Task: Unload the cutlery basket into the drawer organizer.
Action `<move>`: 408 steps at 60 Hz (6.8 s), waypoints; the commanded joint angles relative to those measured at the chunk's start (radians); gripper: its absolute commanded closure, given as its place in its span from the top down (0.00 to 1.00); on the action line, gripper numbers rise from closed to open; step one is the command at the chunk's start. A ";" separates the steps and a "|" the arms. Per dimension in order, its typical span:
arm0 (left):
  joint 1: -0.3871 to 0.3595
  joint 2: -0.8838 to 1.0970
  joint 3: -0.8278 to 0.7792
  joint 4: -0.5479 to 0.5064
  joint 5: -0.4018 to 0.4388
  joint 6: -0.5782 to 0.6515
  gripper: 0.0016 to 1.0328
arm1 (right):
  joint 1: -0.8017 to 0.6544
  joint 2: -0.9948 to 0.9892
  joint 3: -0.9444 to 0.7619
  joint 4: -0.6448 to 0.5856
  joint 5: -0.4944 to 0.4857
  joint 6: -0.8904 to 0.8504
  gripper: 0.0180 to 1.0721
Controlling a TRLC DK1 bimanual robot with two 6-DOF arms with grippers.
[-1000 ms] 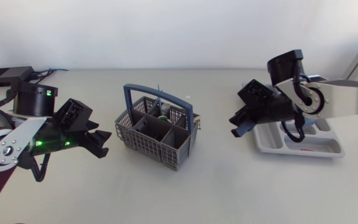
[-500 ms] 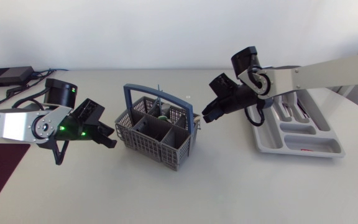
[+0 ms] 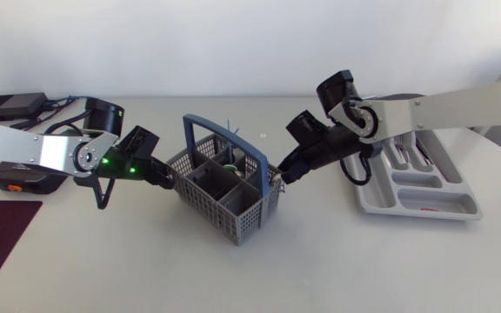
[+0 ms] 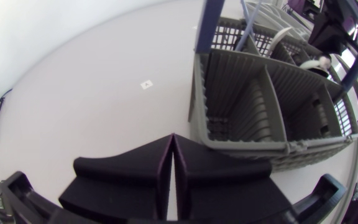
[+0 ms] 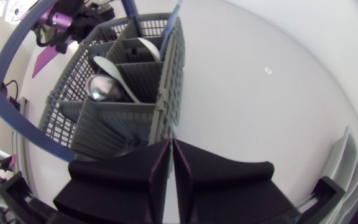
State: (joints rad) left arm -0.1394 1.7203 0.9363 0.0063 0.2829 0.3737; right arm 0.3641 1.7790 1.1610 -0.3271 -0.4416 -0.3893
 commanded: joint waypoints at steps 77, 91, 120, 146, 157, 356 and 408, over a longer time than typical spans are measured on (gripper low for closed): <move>-0.229 -0.697 -0.248 -0.483 0.027 0.237 0.10 | -0.137 0.099 0.144 0.000 -0.032 0.118 0.12; -0.390 -0.739 -0.310 -0.536 0.035 0.226 0.10 | -0.132 0.257 0.355 -0.087 -0.106 0.147 0.12; -0.485 -0.511 -0.337 -0.350 0.030 0.176 0.09 | -0.068 0.382 0.520 -0.191 -0.177 0.145 0.12; -0.284 -0.416 -0.337 -0.187 -0.004 0.229 0.09 | -0.079 0.316 0.414 -0.260 -0.256 0.050 0.12; -0.218 -0.370 -0.310 -0.120 -0.004 0.243 0.09 | -0.094 0.209 0.263 -0.247 -0.275 0.017 0.12; -0.450 -0.508 -0.197 -0.262 -0.301 1.157 0.30 | -0.203 -0.405 -0.426 -0.102 -0.131 0.001 0.60; -0.439 -0.433 -0.143 -0.227 -0.309 1.189 0.30 | -0.238 -0.395 -0.442 -0.099 -0.144 -0.025 0.60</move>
State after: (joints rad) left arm -0.5785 1.2606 0.7681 -0.2329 -0.0170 1.5234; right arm 0.1307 1.3678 0.7502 -0.4366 -0.5789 -0.3977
